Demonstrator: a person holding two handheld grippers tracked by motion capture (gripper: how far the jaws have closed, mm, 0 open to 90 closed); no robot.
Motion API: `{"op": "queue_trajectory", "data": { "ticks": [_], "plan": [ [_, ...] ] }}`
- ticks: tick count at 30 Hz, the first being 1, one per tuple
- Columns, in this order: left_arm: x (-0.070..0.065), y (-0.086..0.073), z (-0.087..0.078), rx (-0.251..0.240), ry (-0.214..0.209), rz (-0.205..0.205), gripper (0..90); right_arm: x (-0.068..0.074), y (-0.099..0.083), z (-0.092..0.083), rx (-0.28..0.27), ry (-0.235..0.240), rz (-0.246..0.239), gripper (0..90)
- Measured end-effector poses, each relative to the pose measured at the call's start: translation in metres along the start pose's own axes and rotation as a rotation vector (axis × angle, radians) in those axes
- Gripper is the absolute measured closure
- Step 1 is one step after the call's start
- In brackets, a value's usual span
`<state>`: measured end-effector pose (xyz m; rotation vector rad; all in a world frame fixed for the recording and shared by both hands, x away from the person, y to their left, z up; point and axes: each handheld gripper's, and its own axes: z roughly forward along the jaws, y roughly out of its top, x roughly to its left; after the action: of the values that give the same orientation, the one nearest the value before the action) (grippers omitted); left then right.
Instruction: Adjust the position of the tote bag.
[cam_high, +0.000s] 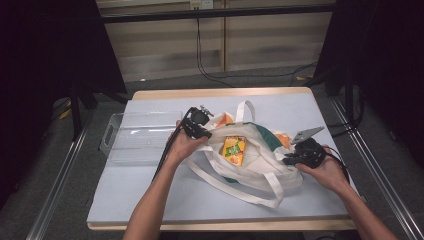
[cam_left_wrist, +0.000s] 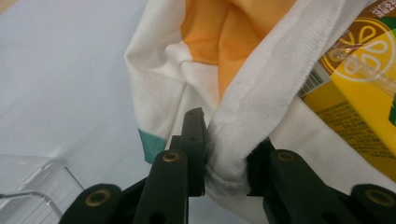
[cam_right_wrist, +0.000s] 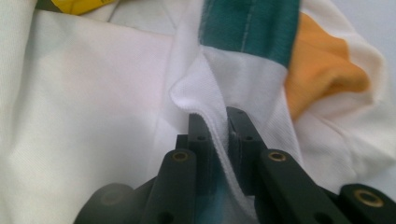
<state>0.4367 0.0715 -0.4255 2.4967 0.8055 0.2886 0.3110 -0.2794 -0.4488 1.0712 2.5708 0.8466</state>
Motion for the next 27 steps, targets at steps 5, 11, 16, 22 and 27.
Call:
{"op": "queue_trajectory", "data": {
  "ticks": [5,11,16,22,27],
  "plan": [
    [0.003,-0.003,0.002,0.01,-0.001,-0.023,76.9,-0.013,-0.018,-0.01,-0.009,-0.025,0.051,84.5],
    [-0.01,0.006,0.006,0.039,-0.017,0.027,76.7,-0.008,-0.009,-0.004,-0.032,-0.001,0.04,84.6],
    [-0.02,0.009,0.017,0.043,-0.032,0.062,76.5,-0.001,0.0,0.007,-0.054,0.047,0.031,84.6],
    [-0.025,0.007,0.026,0.04,-0.044,0.06,76.5,-0.003,-0.003,0.017,-0.079,0.086,0.053,84.5],
    [-0.027,0.006,0.033,0.031,-0.038,0.053,76.4,-0.001,-0.002,0.021,-0.08,0.069,0.038,84.2]
  ]
}}
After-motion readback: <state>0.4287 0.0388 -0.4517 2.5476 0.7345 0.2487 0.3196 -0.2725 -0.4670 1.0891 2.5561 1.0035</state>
